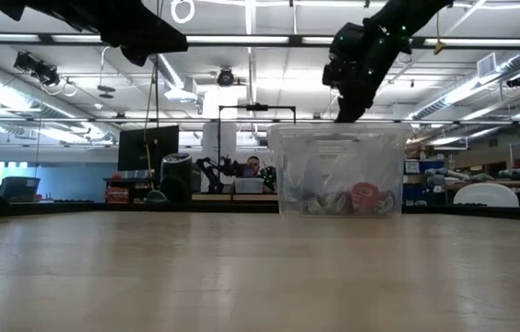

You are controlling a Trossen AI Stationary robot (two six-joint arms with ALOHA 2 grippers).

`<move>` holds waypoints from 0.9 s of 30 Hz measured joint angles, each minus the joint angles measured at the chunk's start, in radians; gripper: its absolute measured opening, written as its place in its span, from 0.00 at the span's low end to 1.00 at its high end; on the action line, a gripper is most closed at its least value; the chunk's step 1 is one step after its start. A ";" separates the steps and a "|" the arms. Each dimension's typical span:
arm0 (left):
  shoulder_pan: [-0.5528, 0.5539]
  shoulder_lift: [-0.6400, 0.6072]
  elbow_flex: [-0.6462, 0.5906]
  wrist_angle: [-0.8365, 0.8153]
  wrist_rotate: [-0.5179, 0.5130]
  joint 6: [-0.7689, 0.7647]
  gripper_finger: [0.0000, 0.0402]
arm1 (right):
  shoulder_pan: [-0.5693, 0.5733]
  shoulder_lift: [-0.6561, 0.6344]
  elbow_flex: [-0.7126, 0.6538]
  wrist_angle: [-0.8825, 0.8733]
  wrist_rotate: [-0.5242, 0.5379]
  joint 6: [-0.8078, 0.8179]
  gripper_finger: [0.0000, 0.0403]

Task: Roll bandage
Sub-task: Close the transparent bin, then return to Home Position

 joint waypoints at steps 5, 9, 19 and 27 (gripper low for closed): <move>0.000 0.000 0.000 0.001 0.000 0.000 0.21 | -0.014 0.000 -0.038 0.054 0.000 0.019 0.01; 0.000 -0.028 0.002 0.007 0.000 0.021 0.20 | 0.008 -0.035 -0.041 0.078 0.012 0.018 0.00; 0.012 -0.220 -0.018 -0.017 0.119 0.091 0.02 | 0.167 -0.308 -0.148 0.259 -0.105 0.057 0.00; 0.013 -0.307 -0.244 0.135 0.140 0.056 0.02 | 0.319 -0.491 -0.675 0.896 -0.106 0.217 0.00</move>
